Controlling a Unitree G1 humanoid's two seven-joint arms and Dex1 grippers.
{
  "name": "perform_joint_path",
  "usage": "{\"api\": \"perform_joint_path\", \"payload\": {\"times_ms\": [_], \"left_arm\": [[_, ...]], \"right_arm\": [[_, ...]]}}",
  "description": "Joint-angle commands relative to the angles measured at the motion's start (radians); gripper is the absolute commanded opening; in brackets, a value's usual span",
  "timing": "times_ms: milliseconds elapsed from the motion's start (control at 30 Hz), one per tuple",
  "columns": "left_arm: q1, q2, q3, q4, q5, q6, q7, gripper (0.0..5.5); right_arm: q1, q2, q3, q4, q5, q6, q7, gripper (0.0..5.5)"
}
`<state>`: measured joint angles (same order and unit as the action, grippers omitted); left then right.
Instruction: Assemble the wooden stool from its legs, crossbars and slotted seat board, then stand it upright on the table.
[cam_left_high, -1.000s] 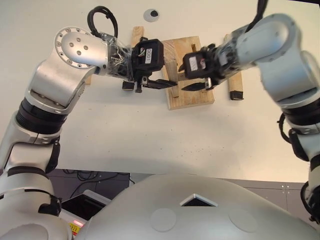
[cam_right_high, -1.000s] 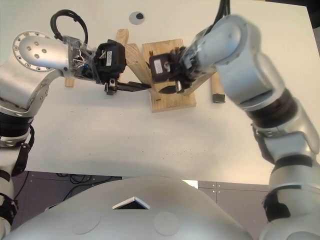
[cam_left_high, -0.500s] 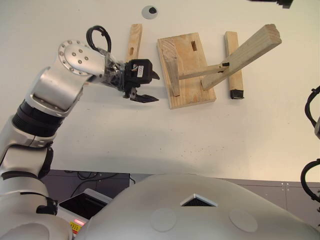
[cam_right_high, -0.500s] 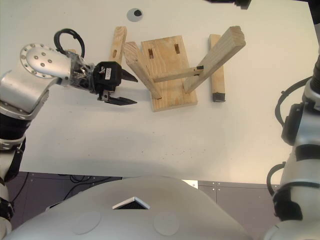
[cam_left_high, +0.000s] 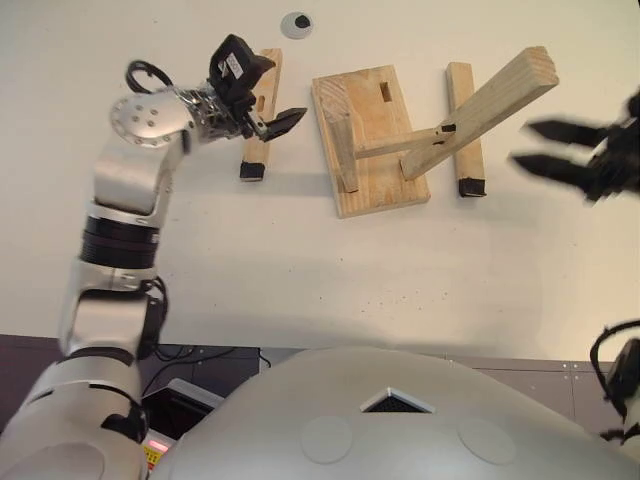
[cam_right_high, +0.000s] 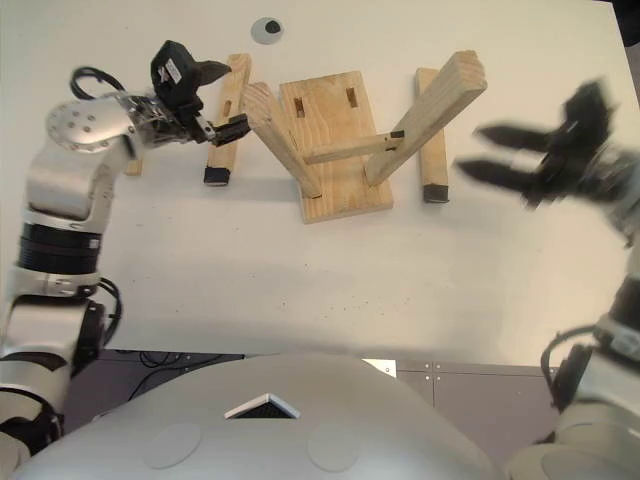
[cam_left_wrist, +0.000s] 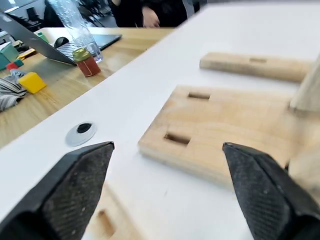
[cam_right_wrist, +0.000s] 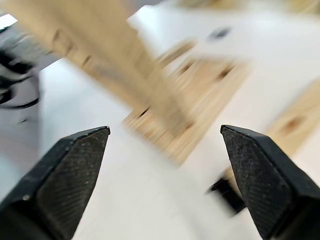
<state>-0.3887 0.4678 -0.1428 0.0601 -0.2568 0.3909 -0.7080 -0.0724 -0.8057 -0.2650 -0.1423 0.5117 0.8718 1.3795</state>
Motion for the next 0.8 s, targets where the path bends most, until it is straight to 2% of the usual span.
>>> {"api": "perform_joint_path", "payload": {"times_ms": [33,200,300,433,567,633,700,800], "left_arm": [[0.042,-0.085,0.022,-0.055,-0.082,-0.005,-0.02,4.0],[0.12,-0.129,-0.076,-0.22,-0.163,0.03,-0.127,4.0],[0.15,-0.129,-0.119,-0.329,-0.256,0.093,-0.198,4.0],[0.153,-0.147,-0.137,-0.379,-0.291,0.133,-0.184,4.0],[0.159,-0.081,-0.122,-0.337,-0.214,0.098,-0.18,4.0],[0.107,-0.044,-0.067,-0.235,-0.14,0.056,-0.129,4.0],[0.038,-0.011,-0.03,-0.117,-0.056,-0.036,-0.096,4.0],[-0.051,0.015,-0.09,0.106,0.162,-0.259,-0.014,4.0]], "right_arm": [[-0.021,0.018,0.176,-0.063,-0.015,-0.067,0.003,4.1],[-0.239,0.138,0.334,0.187,-0.213,-0.302,-0.183,4.1],[-0.334,0.155,0.356,0.36,-0.308,-0.44,-0.265,4.1],[-0.356,0.143,0.361,0.43,-0.33,-0.506,-0.275,4.1],[-0.324,0.108,0.348,0.404,-0.323,-0.512,-0.26,4.1],[-0.276,0.06,0.325,0.319,-0.279,-0.466,-0.214,4.1],[-0.199,0.019,0.297,0.187,-0.191,-0.38,-0.143,4.1],[-0.059,0.026,0.312,0.013,-0.109,-0.268,-0.149,4.1]]}}
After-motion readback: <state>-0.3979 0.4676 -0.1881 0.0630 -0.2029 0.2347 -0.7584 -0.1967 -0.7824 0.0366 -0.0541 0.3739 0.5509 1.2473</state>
